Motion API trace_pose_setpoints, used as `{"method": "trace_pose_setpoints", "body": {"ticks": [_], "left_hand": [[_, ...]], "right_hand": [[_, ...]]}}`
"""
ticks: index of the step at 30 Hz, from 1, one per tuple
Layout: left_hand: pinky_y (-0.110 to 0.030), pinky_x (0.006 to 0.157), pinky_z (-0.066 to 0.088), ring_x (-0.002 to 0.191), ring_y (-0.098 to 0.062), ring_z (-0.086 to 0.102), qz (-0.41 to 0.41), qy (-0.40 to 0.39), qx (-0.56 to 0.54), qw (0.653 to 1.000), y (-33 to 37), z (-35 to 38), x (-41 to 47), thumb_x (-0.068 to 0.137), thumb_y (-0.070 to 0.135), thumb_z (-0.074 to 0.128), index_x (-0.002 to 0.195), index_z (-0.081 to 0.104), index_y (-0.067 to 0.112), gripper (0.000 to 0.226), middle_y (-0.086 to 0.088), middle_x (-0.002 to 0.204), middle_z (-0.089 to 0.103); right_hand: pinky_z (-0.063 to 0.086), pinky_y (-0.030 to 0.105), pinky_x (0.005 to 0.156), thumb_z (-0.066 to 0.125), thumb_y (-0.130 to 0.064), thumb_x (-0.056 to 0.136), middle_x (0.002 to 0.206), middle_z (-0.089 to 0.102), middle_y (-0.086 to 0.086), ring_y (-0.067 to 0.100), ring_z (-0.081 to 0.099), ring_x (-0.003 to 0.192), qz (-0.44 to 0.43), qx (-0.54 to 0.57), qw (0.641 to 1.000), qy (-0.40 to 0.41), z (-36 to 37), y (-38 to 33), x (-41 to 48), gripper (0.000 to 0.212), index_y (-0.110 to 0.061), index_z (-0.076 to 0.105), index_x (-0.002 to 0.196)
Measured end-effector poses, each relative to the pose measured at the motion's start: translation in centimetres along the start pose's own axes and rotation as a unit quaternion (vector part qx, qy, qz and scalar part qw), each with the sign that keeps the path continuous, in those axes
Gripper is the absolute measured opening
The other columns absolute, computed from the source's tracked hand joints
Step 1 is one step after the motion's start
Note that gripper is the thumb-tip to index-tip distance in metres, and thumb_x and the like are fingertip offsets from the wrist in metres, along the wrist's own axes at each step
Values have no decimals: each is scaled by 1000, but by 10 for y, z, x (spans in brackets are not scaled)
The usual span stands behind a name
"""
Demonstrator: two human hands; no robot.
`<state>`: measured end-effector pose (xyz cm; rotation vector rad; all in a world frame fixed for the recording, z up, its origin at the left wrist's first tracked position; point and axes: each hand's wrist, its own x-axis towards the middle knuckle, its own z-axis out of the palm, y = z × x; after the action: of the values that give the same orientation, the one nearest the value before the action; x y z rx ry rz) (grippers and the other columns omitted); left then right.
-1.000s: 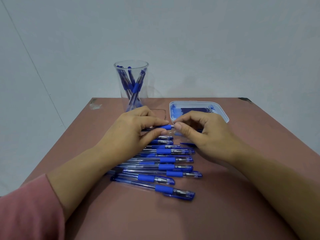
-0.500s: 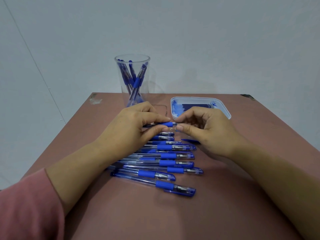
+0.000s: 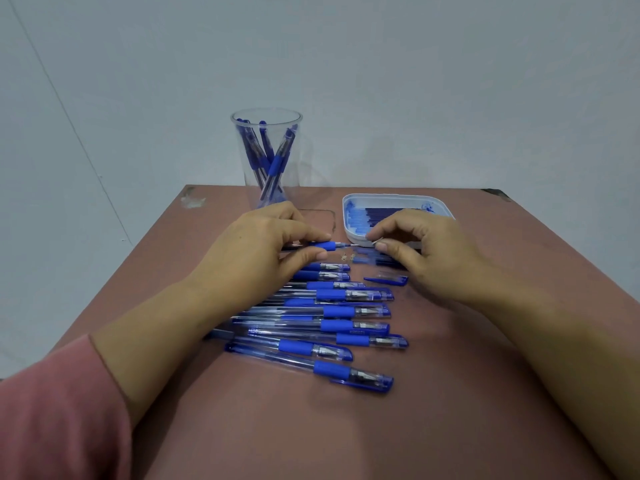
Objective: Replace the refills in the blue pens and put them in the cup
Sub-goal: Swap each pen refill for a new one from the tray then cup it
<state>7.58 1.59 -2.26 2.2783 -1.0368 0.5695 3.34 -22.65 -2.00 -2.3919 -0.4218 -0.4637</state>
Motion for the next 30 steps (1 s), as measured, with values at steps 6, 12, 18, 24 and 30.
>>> {"method": "trace_pose_setpoints", "body": {"ticks": [6,12,18,24,30], "left_hand": [[-32,68,53,76,-5,57,-1,16,2,1000,-3,-1,1,83,42,66,109,74,26,31,13,88,59],[-30,67,52,76,-4,55,-1,20,4,1000,-3,-1,1,84,36,70,109,74,26,28,13,87,57],[-28,69,52,76,-4,55,7,18,-3,1000,-2,-1,1,84,39,68,110,73,26,30,14,87,57],[-31,66,53,75,-6,57,41,22,-9,999,1,1,0,84,37,67,110,74,25,29,14,88,57],[-31,69,54,78,-6,59,42,24,-11,999,2,0,1,84,35,68,111,73,27,29,12,90,60]], "right_hand": [[38,21,84,58,-20,94,86,51,-28,2,43,93,-28,-138,978,-153,2,-4,10,17,-29,68,104],[40,31,90,53,-21,97,88,47,-24,7,39,96,-55,-173,966,-182,4,-6,13,24,-32,67,113],[46,28,81,63,-14,83,93,59,-14,5,53,89,-87,-117,989,-29,-10,-1,11,23,-28,65,100],[49,20,80,74,-32,81,91,66,-20,6,62,90,-69,24,997,8,1,-21,-1,23,-44,62,96],[50,18,78,72,-19,84,86,70,-15,3,65,85,-43,39,998,-16,-4,-20,-2,22,-41,67,90]]}}
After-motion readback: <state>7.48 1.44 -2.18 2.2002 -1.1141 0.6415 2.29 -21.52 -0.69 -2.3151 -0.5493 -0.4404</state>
